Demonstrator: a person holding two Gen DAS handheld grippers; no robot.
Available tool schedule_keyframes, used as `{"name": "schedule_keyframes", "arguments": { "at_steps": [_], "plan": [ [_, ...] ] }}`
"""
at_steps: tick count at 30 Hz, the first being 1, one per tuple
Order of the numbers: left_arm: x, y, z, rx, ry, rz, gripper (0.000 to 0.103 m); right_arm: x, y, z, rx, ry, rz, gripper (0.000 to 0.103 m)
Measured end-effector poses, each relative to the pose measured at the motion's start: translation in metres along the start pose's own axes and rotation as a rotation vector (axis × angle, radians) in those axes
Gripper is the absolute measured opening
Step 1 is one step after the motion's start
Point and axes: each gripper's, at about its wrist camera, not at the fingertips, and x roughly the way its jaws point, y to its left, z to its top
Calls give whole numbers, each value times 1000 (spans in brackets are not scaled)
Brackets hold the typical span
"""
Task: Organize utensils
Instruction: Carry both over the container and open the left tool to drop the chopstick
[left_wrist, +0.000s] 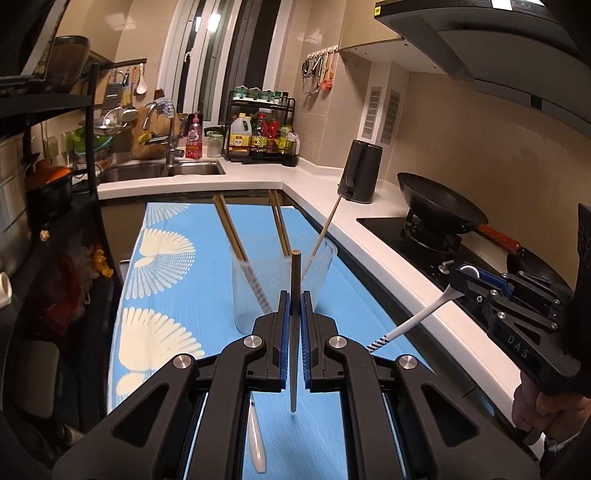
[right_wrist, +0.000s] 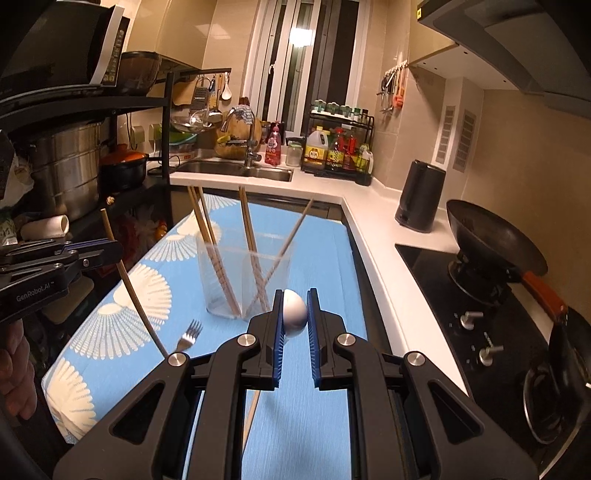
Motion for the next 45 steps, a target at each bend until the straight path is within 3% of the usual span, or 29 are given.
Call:
{"name": "schedule_keyframes", "arguments": {
  "at_steps": [5,12,16,23,35,45],
  "plan": [
    [3,2,47,38,-16,-19,6,8,-5,41,-19,-23,9,12],
    [-6,6,117,60,-137,-48,6,14,-2,102,-70,-78,12,12],
    [6,17,136,40,-183,-48,6,24,10,128,-113,-96,0,12],
    [60,43,131,0,-125,-48,6,74,29,137,-169,-28,-9,12],
    [125,62,103,-12,62,-57,6,158,44,101,-227,161,-4,12],
    [154,54,86,11,137,-28,6,184,42,76,-204,238,1,12]
  ]
}}
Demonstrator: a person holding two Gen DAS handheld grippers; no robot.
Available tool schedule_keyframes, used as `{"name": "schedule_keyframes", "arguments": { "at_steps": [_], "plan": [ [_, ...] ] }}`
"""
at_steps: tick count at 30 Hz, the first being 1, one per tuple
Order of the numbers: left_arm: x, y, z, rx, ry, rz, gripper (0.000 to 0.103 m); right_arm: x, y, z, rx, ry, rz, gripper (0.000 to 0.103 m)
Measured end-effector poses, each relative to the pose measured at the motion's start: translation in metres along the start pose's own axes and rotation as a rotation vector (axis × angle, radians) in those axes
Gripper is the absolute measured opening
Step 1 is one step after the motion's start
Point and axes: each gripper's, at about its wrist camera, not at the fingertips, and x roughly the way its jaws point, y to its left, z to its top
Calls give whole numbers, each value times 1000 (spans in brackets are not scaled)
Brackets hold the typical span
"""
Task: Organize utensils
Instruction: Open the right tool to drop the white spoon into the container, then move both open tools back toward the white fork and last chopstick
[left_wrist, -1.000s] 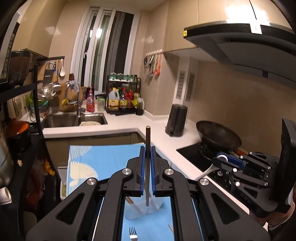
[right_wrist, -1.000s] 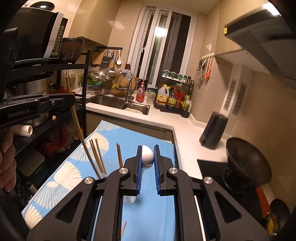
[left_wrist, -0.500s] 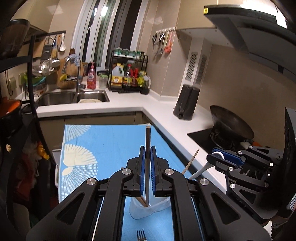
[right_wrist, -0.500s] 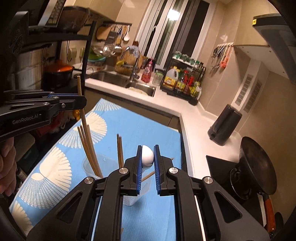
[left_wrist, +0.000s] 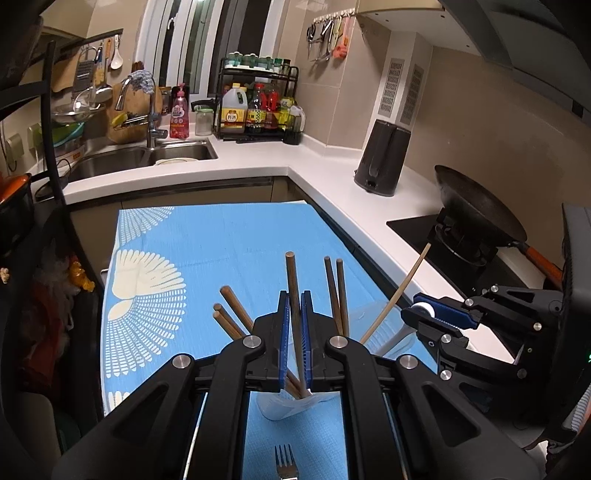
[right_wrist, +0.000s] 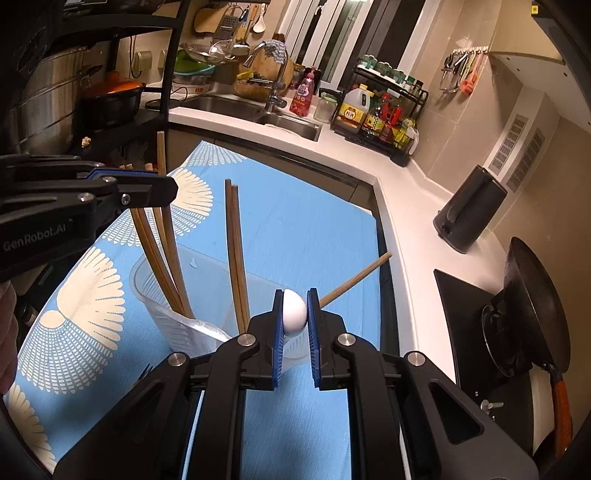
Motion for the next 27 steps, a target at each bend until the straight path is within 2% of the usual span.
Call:
{"name": "schedule_keyframes", "arguments": {
  "at_steps": [3,5,6,7,8,9,10,14,18,23,25,27],
  "plan": [
    [6,-1,-3,3,13,12,6,1,-4,-2,17,11,3,12],
    [8,-2,-4,8,17,17,6,1,-7,-2,24,12,0,15],
    [8,-2,-4,11,15,27,8,0,-9,-2,28,10,-3,20],
    [9,-2,-4,10,14,31,14,-3,-11,-2,34,7,-8,24],
    [8,-2,-4,8,11,31,19,-5,-13,-1,40,0,-14,34],
    [7,-2,-4,7,6,35,28,-8,-15,0,43,-6,-19,36],
    [6,-2,-3,7,0,41,32,-11,-16,0,44,-11,-22,36],
    [-8,-6,0,7,-37,47,35,-29,-19,1,47,-39,-37,36],
    [-30,-12,1,3,-104,72,45,-56,-24,-4,67,-87,-52,36],
    [-66,-27,-3,39,-206,144,59,-105,-32,-26,103,-200,-71,38],
    [-80,-34,-5,49,-237,154,62,-122,-35,-39,136,-236,-70,39],
    [-93,-40,-8,52,-270,154,69,-136,-37,-52,165,-262,-73,41]
  ]
}}
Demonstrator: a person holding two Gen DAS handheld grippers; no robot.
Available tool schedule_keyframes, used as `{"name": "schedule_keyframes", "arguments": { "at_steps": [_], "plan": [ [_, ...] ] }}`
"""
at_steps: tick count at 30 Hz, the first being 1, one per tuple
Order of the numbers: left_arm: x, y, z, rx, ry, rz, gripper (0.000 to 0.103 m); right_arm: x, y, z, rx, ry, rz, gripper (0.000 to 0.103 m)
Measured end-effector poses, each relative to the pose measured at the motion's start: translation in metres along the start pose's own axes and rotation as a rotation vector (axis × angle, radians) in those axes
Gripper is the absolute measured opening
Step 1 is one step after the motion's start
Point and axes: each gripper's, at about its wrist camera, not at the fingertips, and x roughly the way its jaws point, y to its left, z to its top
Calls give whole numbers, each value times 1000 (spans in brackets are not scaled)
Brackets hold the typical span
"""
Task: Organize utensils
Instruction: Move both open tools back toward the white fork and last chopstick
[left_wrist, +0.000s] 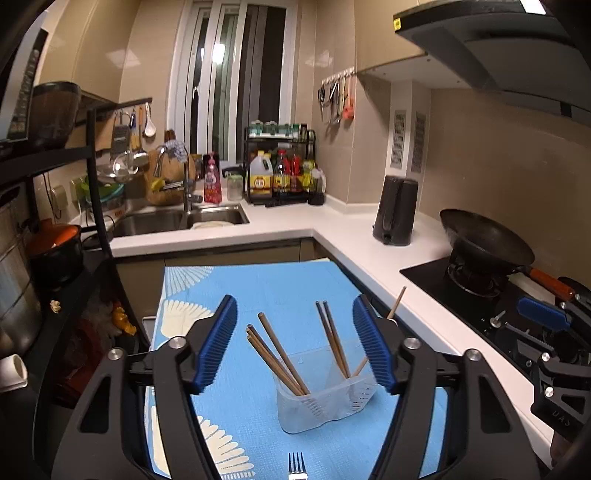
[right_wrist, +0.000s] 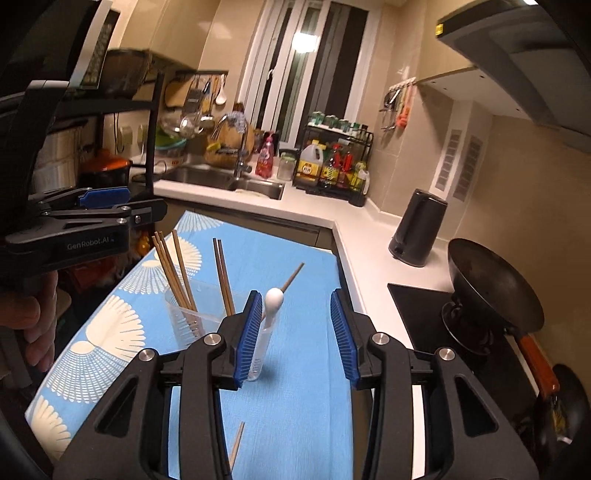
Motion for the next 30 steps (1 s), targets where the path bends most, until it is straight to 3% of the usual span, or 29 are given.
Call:
{"name": "schedule_keyframes", "arguments": {
  "at_steps": [6,8,16,22,30],
  "plan": [
    [-40,-12,-10,3,-62,-23,82,-43,-11,-26,81,-73,-23,68],
    [-51,-18,-19,10,-68,-37,86,-52,-12,-37,90,-80,-29,72],
    [-88,-43,-102,37,-44,-61,87,-63,2,-99,146,-38,-27,73],
    [-100,-54,-159,36,38,-41,87,-64,12,-153,237,12,-4,73],
    [-107,-33,-210,-76,84,17,83,-73,31,-203,245,3,6,72]
  ]
}}
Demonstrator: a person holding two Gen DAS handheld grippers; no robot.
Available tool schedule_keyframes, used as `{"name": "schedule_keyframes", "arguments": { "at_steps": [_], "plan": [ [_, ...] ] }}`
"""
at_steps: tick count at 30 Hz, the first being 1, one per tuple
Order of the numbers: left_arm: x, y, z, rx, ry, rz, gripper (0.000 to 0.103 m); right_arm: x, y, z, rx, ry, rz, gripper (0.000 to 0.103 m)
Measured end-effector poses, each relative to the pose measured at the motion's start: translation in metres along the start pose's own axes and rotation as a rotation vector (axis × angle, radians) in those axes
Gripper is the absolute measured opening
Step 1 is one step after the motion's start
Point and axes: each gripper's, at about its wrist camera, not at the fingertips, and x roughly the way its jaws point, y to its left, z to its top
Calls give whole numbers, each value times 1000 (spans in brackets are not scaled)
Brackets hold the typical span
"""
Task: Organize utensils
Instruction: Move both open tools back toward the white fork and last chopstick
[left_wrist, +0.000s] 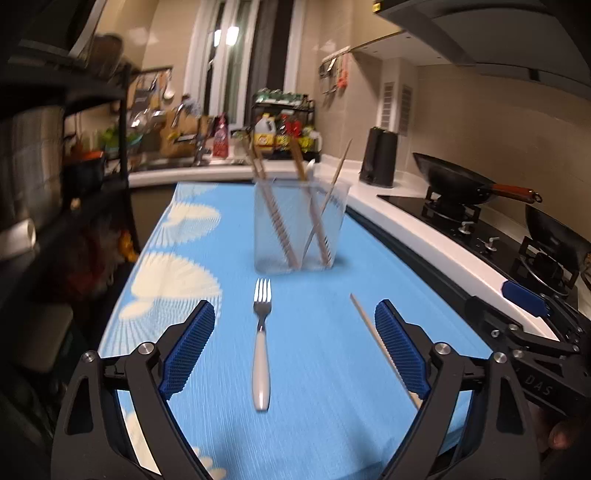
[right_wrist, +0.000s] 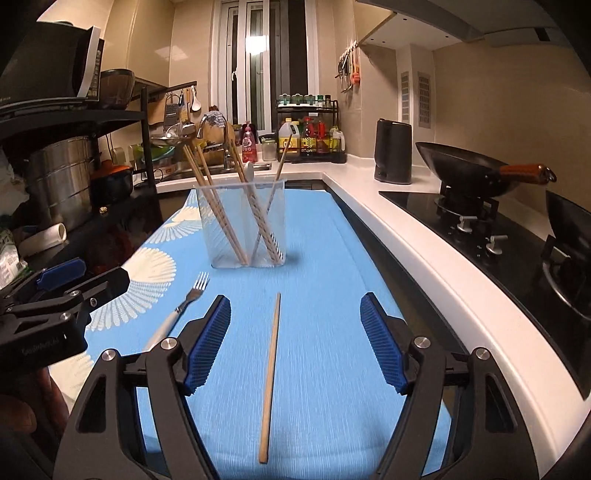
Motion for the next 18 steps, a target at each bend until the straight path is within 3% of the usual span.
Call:
{"name": "schedule_keyframes", "arguments": {
  "at_steps": [4,9,14,18],
  "plan": [
    [19,6,-16,-23,86,39,71,2,-2,-18,30,4,-26,71],
    [33,12,-27,-39,131,63,62,13,0,-34,33,69,-8,70],
    [40,22,-33,-71,165,71,49,30,0,-54,53,150,24,55],
    [45,26,-38,-91,191,57,47,39,2,-65,62,197,43,39]
  ]
}}
